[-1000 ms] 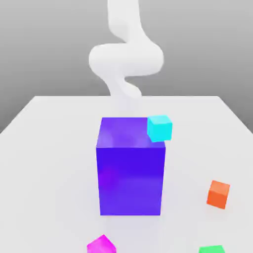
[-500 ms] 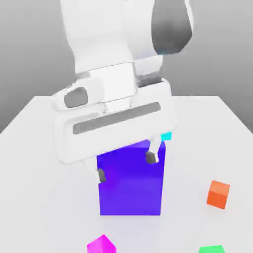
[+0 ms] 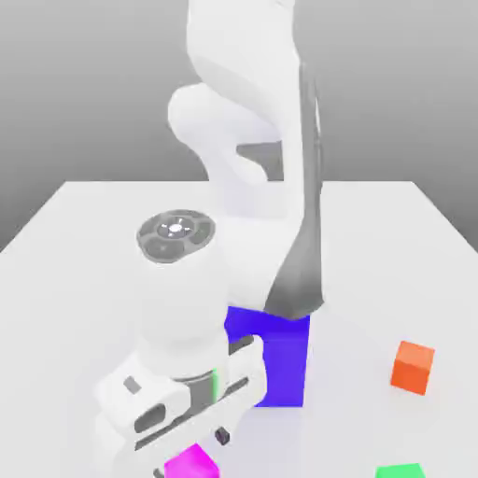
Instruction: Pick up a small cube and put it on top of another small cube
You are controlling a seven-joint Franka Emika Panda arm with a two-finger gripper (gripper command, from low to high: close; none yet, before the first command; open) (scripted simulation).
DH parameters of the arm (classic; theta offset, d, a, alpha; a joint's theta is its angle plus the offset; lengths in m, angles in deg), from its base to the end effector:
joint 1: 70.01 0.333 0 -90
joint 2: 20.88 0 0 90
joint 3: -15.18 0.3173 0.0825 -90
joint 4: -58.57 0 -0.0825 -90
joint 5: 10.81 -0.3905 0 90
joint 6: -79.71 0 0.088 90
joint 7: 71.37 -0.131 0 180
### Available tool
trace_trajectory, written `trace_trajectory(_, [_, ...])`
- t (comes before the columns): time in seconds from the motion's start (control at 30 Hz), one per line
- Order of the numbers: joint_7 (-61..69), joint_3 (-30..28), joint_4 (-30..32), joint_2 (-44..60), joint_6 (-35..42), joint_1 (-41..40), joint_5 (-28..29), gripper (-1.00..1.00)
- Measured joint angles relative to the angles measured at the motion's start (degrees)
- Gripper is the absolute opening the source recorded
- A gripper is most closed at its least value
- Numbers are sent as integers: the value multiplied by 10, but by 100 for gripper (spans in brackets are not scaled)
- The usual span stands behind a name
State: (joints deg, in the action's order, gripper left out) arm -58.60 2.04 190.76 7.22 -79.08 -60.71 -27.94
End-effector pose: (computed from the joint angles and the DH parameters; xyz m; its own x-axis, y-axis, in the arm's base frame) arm 0.5154 -0.0555 0.1085 0.9952 -0.0976 -0.0002 -0.0976 -0.9952 0.0005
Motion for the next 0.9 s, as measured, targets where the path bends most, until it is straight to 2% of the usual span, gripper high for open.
trace_trajectory(0.13, [0,0,0,0,1,0,0,-100])
trace_trajectory(0.17, [3,4,-3,5,39,-3,15,-100])
trace_trajectory(0.2, [0,3,-1,2,18,-3,8,-100])
trace_trajectory(0.37, [-23,-27,14,-77,62,29,50,-100])
trace_trajectory(0.67, [138,80,-72,-92,151,119,140,-100])
trace_trajectory(0.8, [166,102,-89,-35,110,128,148,-100])
trace_trajectory(0.83, [167,103,-90,-21,97,128,147,100])
trace_trajectory(0.9, [167,103,-90,-21,97,128,147,100])
